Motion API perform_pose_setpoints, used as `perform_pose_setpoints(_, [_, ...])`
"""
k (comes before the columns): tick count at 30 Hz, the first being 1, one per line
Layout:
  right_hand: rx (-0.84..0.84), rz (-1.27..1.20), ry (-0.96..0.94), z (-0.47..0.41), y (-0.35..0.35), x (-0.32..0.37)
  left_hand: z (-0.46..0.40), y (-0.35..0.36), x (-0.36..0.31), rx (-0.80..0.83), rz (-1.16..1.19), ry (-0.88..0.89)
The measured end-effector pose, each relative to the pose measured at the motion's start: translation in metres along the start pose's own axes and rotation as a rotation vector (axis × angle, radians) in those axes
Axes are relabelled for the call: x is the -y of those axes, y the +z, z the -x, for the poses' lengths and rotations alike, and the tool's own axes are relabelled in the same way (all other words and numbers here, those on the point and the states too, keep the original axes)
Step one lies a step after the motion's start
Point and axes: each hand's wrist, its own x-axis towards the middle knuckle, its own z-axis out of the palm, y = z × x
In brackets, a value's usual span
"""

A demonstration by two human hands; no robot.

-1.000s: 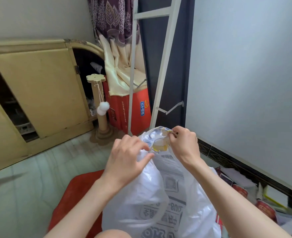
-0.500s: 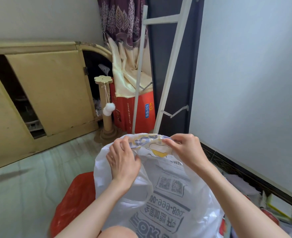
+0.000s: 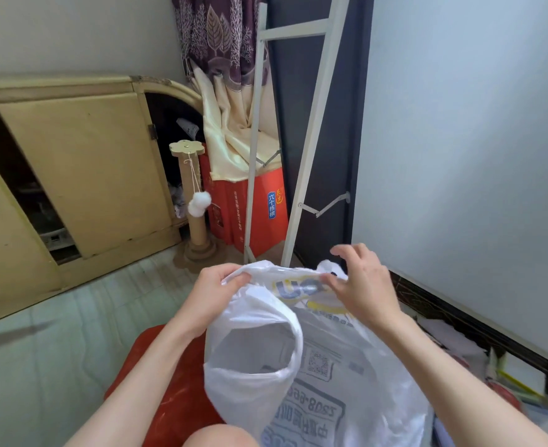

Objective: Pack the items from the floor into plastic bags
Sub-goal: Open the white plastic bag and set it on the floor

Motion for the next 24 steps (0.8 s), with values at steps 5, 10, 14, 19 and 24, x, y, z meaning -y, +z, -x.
perform_pose_setpoints(5, [-0.158,-0.151,-0.357,0.011,0.006,0.044,0.001,0.007,-0.015,0.055,0.191,-0.046])
perform_pose_setpoints(10, [0.070,-0.351,-0.264,0.012,0.016,0.047,0.002,-0.003,-0.022,0.126,0.223,-0.034])
perform_pose_setpoints(14, [0.180,-0.536,-0.093,0.007,0.013,0.049,0.006,-0.007,-0.021,0.240,0.267,-0.040])
perform_pose_setpoints(19, [0.371,-0.576,0.083,0.006,0.004,0.048,0.009,-0.024,-0.024,0.540,0.123,-0.151])
perform_pose_setpoints(24, [0.332,-0.656,0.135,0.002,-0.011,0.050,-0.002,-0.045,-0.017,0.158,0.014,-0.045])
